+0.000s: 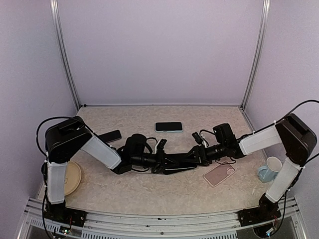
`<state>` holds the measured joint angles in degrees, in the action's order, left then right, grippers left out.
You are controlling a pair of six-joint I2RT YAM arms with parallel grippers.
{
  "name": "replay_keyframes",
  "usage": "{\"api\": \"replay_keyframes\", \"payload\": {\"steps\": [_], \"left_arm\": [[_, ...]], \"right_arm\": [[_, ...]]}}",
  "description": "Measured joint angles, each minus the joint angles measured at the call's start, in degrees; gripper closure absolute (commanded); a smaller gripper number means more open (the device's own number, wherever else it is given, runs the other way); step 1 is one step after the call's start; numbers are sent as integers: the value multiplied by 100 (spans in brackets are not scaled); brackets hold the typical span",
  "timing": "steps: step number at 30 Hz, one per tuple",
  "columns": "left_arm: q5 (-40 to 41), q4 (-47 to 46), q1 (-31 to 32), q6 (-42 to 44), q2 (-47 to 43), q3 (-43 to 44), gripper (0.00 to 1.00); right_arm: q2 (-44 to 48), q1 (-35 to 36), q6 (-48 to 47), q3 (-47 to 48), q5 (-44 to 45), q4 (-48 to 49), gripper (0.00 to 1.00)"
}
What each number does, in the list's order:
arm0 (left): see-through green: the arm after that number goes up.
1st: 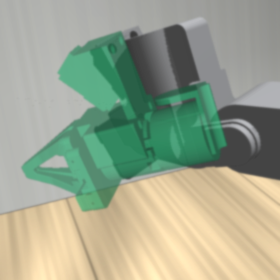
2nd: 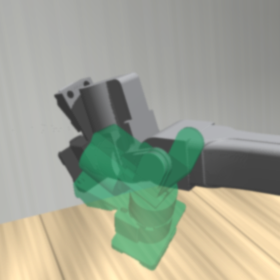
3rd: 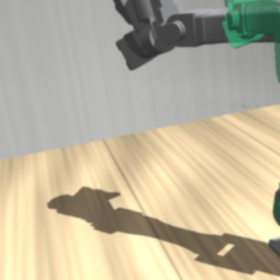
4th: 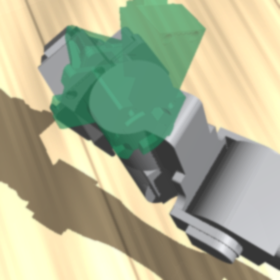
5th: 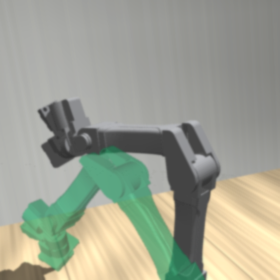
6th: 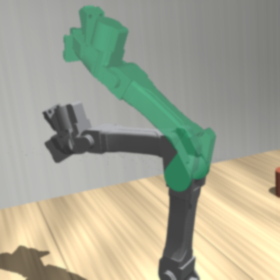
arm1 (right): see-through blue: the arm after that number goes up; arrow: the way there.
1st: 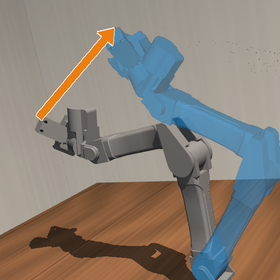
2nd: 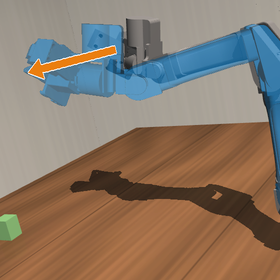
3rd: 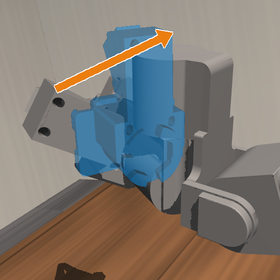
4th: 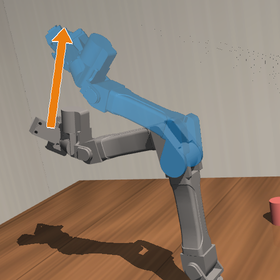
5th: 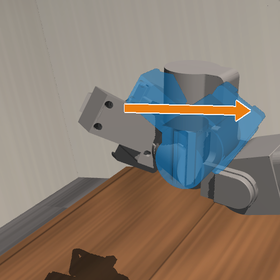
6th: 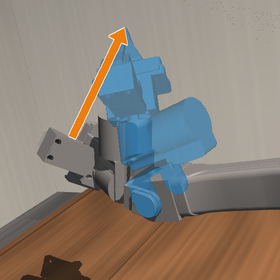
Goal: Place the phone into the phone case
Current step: Install the phone on the phone case.
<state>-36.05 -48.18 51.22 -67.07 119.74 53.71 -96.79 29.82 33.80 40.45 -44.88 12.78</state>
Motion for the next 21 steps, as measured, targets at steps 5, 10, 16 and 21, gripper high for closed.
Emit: {"api": "replay_keyframes", "payload": {"steps": [5,10,16,21], "left_arm": [[-111,-92,0,-2,0,0,100],[-190,-203,0,-9,-11,0,100],[-289,-317,0,-13,-90,0,100],[-339,-415,0,-13,-140,0,98]], "right_arm": [[9,-2,142,-212,-476,494,23],[33,-63,304,-354,-761,866,27],[162,-76,457,-501,-957,1222,32],[238,-76,546,-562,-1117,1471,35]]}}
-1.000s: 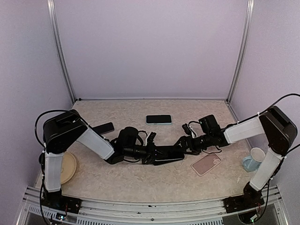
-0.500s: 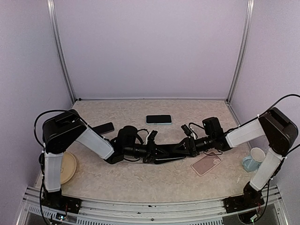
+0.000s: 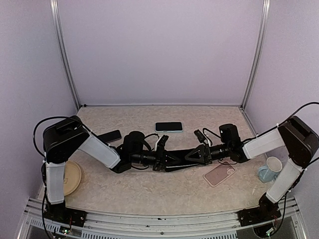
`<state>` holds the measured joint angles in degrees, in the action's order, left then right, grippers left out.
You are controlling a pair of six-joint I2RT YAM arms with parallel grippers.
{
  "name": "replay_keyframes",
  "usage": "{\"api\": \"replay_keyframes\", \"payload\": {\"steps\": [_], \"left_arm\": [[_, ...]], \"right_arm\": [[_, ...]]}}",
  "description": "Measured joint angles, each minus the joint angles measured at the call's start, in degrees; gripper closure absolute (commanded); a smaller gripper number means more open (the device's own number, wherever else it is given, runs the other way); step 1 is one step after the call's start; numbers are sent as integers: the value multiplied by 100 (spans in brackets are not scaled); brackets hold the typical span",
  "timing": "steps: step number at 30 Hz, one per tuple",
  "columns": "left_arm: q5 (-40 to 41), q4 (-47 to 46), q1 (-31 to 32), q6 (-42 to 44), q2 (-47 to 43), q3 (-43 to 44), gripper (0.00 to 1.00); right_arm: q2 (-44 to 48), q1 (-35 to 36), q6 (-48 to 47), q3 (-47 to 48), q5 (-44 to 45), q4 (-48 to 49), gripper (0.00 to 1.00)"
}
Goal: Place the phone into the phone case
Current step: Install the phone on the phone case.
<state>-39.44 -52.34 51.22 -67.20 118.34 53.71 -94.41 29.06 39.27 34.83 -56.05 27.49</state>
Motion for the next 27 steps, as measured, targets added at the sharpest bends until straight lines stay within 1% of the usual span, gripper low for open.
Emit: {"api": "replay_keyframes", "payload": {"steps": [6,10,13,20,24,25,27], "left_arm": [[-57,-39,0,2,-70,0,94],[-74,-35,0,20,-138,0,93],[-90,-33,0,44,-190,0,90],[-87,79,0,72,-216,0,79],[-79,164,0,85,-216,0,73],[-63,175,0,87,-214,0,73],[-55,186,-2,87,-214,0,72]], "right_arm": [[4,-4,133,-24,-162,210,45],[4,-11,199,-26,-240,326,56],[4,-15,238,-26,-304,404,57],[4,-15,243,-26,-428,544,58],[4,-15,243,-26,-501,586,64],[4,-15,245,-26,-522,601,66],[4,-15,243,-26,-549,625,67]]}}
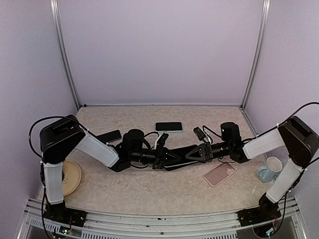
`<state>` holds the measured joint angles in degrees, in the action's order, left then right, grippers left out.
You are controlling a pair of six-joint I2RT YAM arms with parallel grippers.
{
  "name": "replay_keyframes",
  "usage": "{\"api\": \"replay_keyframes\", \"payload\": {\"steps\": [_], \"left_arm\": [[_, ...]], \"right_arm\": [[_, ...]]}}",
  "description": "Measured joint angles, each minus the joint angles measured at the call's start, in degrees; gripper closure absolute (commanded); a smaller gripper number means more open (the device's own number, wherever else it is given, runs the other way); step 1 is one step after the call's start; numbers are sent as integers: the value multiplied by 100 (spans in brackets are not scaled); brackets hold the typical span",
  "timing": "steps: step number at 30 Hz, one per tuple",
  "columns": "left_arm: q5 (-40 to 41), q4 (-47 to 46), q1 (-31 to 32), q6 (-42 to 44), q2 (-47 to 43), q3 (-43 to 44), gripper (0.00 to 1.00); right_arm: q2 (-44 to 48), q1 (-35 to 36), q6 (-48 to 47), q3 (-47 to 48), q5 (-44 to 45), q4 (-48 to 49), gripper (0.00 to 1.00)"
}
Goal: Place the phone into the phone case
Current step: Install the phone on the phone case.
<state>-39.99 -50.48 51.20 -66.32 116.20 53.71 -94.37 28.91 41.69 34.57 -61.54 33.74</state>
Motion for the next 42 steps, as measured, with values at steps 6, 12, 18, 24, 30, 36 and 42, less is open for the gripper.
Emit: {"api": "replay_keyframes", "payload": {"steps": [6,12,18,24,30,36,42], "left_arm": [[9,11,-11,24,-7,0,69],[22,87,-39,114,-59,0,63],[31,245,-44,280,-173,0,54],[26,295,-44,396,-232,0,49],[33,382,-44,507,-302,0,41],[111,638,-83,623,-511,-55,34],[262,986,-212,741,-708,-144,30]], "right_arm": [[0,0,22,-2,0,4,73],[0,-7,42,-4,-2,2,80],[0,-31,92,-42,-4,44,85],[0,-50,190,-57,-28,114,90],[0,-59,247,-57,-33,138,94],[11,-66,284,-57,-37,175,97],[33,-120,280,-57,-24,157,97]]}}
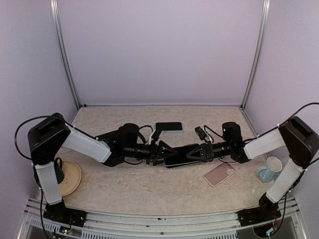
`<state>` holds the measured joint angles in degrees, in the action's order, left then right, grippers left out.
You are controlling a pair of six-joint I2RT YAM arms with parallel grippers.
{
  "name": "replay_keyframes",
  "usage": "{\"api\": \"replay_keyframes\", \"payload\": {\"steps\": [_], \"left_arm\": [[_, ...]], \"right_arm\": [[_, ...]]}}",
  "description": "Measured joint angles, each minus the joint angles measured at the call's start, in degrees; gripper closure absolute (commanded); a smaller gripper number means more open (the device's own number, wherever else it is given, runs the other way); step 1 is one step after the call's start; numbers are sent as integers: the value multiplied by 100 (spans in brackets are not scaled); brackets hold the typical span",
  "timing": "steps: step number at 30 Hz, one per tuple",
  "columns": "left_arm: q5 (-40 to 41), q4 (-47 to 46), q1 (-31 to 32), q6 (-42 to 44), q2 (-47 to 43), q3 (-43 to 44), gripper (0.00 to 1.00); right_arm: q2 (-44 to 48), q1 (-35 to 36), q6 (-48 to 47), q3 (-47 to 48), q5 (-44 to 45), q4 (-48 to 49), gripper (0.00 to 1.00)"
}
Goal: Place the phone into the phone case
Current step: Install the phone on the phone case, then press the phone case with the phone inside.
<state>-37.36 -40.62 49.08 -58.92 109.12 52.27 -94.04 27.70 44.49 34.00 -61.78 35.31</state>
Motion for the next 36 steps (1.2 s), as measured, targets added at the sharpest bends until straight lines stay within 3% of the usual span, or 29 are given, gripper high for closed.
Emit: {"api": "replay_keyframes", "payload": {"steps": [14,23,36], "left_arm": [[273,737,-116,417,-551,-129,20],[262,774,-138,627,-708,-164,11],[26,625,-190,780,-1008,-334,7]], "right_arm": [[225,-48,-133,0,2,-238,98],[435,-50,-216,0,7,-356,98],[1241,-50,-691,0,-96,-973,97]]}}
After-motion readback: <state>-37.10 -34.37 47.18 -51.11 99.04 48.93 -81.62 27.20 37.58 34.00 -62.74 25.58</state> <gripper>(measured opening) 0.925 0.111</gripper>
